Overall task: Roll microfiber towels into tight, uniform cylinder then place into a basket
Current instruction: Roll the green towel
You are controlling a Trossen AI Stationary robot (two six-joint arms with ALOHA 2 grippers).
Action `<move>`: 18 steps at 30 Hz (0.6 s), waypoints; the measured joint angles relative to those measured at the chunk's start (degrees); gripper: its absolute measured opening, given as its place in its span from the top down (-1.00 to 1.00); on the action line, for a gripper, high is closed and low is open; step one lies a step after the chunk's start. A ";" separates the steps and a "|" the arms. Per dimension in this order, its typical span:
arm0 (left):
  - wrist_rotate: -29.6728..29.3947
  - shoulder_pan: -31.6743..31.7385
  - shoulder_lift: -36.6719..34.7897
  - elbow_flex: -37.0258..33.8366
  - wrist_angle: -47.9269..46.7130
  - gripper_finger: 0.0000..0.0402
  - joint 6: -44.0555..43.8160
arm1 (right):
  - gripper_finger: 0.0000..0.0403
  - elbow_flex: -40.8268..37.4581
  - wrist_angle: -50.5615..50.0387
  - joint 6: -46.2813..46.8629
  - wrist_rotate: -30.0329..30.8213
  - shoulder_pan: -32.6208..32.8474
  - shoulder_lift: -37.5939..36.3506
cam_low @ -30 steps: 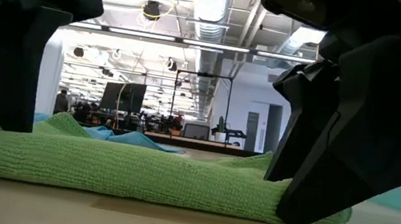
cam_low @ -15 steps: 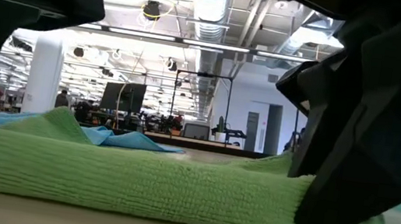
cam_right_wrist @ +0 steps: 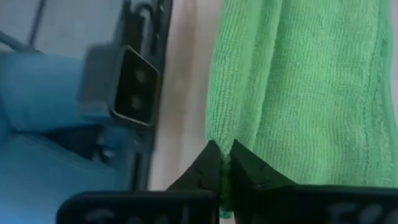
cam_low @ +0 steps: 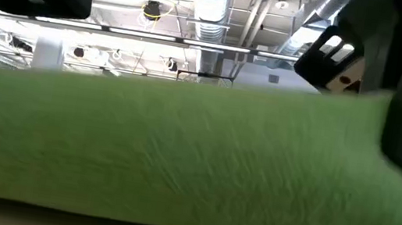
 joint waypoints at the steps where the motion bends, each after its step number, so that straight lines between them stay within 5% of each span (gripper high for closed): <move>1: 0.96 0.27 0.00 0.49 -1.00 0.98 0.00 | 0.87 0.17 0.19 1.31 -0.32 -0.08 0.00; 7: 3.27 2.71 -0.11 2.58 -9.63 0.93 -1.72 | 0.90 0.27 0.37 6.37 -0.99 -1.35 -0.11; 18: 13.33 5.31 -0.24 2.74 -7.71 0.92 -4.09 | 0.93 0.40 0.72 9.91 -10.92 -2.23 -0.24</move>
